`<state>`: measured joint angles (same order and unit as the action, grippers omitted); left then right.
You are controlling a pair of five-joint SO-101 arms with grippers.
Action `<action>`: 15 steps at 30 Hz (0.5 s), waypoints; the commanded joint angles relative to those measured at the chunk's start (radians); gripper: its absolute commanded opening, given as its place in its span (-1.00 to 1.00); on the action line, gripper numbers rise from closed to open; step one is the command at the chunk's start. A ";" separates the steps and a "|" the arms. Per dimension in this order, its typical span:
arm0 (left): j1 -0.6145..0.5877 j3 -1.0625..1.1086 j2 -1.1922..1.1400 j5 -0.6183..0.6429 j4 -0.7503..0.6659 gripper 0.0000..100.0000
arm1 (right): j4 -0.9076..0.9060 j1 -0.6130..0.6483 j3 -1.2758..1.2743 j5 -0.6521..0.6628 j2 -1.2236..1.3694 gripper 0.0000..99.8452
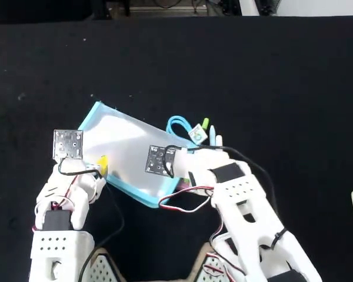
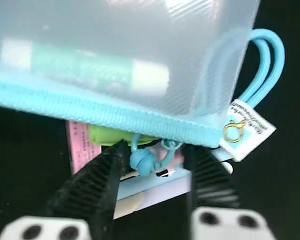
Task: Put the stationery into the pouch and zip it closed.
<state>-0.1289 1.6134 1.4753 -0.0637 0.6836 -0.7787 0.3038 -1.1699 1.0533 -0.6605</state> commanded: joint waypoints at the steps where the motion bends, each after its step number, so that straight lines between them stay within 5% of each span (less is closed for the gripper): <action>1: 0.007 -0.013 0.009 -0.002 0.003 -0.57 | 0.009 0.017 0.120 -0.164 -0.030 -0.95; 10: 0.005 -0.013 0.009 -0.002 0.003 -0.57 | -0.206 0.017 0.424 -0.595 -0.024 -0.98; 15: 0.004 -0.013 0.009 -0.002 0.003 -0.57 | -0.299 0.055 0.452 -0.664 -0.022 -0.98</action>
<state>-0.1289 1.6134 1.4753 -0.0637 0.6836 -1.0242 0.3253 -0.7848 0.4150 -0.6605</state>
